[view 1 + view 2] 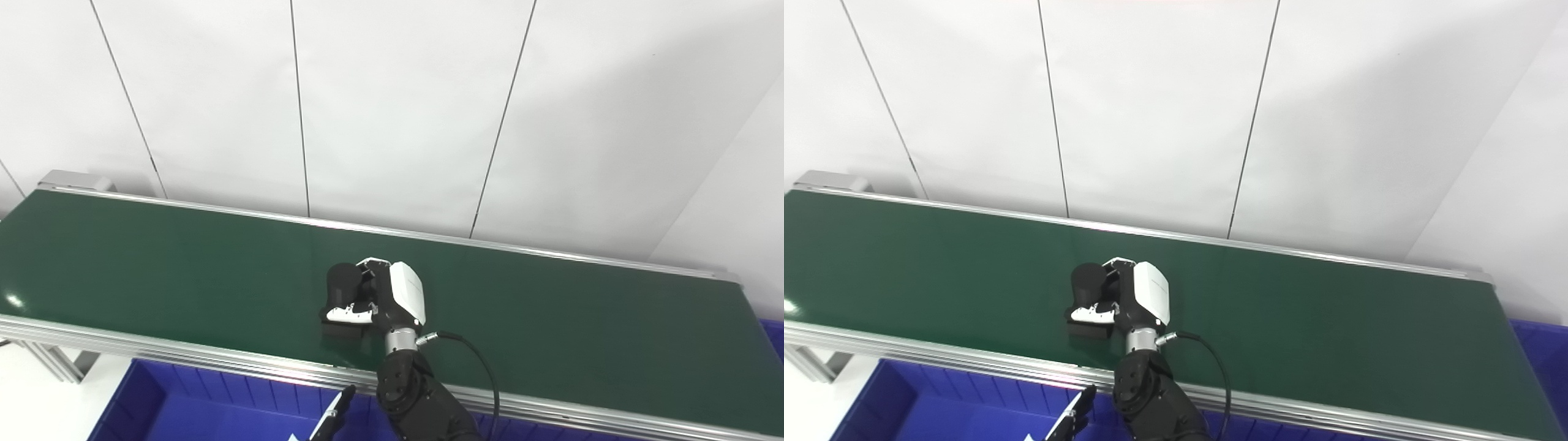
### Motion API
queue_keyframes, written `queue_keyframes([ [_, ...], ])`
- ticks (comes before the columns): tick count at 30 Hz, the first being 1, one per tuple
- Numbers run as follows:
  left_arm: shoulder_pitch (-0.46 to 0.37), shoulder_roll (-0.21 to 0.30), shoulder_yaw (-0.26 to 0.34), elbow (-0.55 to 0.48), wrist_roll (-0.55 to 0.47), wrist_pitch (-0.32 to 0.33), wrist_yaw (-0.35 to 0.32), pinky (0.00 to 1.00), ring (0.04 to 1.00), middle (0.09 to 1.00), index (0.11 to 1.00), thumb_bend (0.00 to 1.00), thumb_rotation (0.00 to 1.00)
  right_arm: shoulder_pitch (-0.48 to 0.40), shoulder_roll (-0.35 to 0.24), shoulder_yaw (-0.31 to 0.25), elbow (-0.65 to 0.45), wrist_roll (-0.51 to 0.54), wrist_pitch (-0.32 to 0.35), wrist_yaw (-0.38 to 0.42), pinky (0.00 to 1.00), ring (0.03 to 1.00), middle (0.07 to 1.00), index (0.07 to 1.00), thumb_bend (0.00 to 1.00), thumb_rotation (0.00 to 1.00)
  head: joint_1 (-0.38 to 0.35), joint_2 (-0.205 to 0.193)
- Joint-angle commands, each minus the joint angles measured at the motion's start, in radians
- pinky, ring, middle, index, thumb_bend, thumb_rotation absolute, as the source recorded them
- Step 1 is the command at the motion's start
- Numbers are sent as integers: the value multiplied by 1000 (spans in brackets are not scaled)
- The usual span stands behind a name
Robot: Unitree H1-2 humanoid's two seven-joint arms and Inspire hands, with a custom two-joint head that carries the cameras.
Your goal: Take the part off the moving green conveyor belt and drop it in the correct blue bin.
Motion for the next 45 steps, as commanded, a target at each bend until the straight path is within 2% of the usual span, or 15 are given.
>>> queue_keyframes([
  [1,-7,-10,8,-23,-10,-42,-14,1000,1000,1000,974,850,1000,-46,18,-3,-5,-5,-47,-60,283,394,484,516,511,0,1,0],
  [5,-8,-13,20,-19,-15,-42,-31,1000,1000,1000,978,829,1000,-50,20,-6,8,1,-63,-90,272,446,465,491,515,0,-3,2],
  [10,-11,-4,28,-23,-9,-42,-51,1000,1000,1000,989,832,1000,-36,17,-20,-12,15,-67,-107,328,417,522,505,511,0,-6,9],
  [13,-6,-7,39,-29,-22,-42,-70,1000,1000,1000,987,835,985,-5,8,-32,-72,20,-78,-119,303,399,500,514,512,0,-6,18],
  [16,-4,-7,40,-33,-6,-42,-59,1000,1000,1000,988,817,998,48,-11,-36,-184,11,-72,-108,270,381,479,522,511,0,-9,37],
  [20,7,-14,39,-46,12,-42,-34,985,995,1000,977,842,1000,129,-38,-36,-360,-3,-31,-64,332,404,483,517,514,0,-10,47],
  [23,24,-14,36,-68,17,-42,-23,984,991,1000,973,820,1000,242,-69,-42,-607,2,7,12,380,425,510,503,513,0,-12,79],
  [26,31,-15,34,-78,18,-42,-20,987,991,1000,973,810,1000,287,-74,-52,-705,1,33,56,396,434,525,494,512,0,-12,79],
  [27,36,-16,34,-86,17,-42,-22,992,994,1000,975,809,1000,325,-84,-59,-782,11,38,84,388,429,522,497,512,0,-5,106],
  [31,54,-17,34,-124,16,-42,-27,1000,1000,1000,984,801,1000,439,-116,-76,-1001,29,60,171,383,427,511,500,513,0,3,138],
  [35,66,-19,33,-148,23,-42,-26,1000,998,1000,982,767,1000,488,-119,-93,-1092,33,83,227,391,429,503,501,513,0,7,151],
  [38,77,-24,41,-170,-7,-42,-51,1000,1000,1000,980,760,1000,568,-143,-110,-1197,82,92,294,374,425,509,504,512,0,22,179],
  [41,83,-29,46,-181,-10,-42,-60,1000,1000,1000,982,756,1000,598,-148,-120,-1238,86,103,325,357,417,511,508,511,0,24,189],
  [42,88,-32,49,-190,-6,-42,-61,1000,1000,1000,983,756,1000,624,-161,-122,-1266,86,109,344,356,417,511,508,511,0,29,213],
  [45,97,-43,56,-211,11,-42,-57,1000,997,999,984,769,1000,705,-208,-124,-1330,70,100,389,395,433,521,491,511,0,35,233],
])
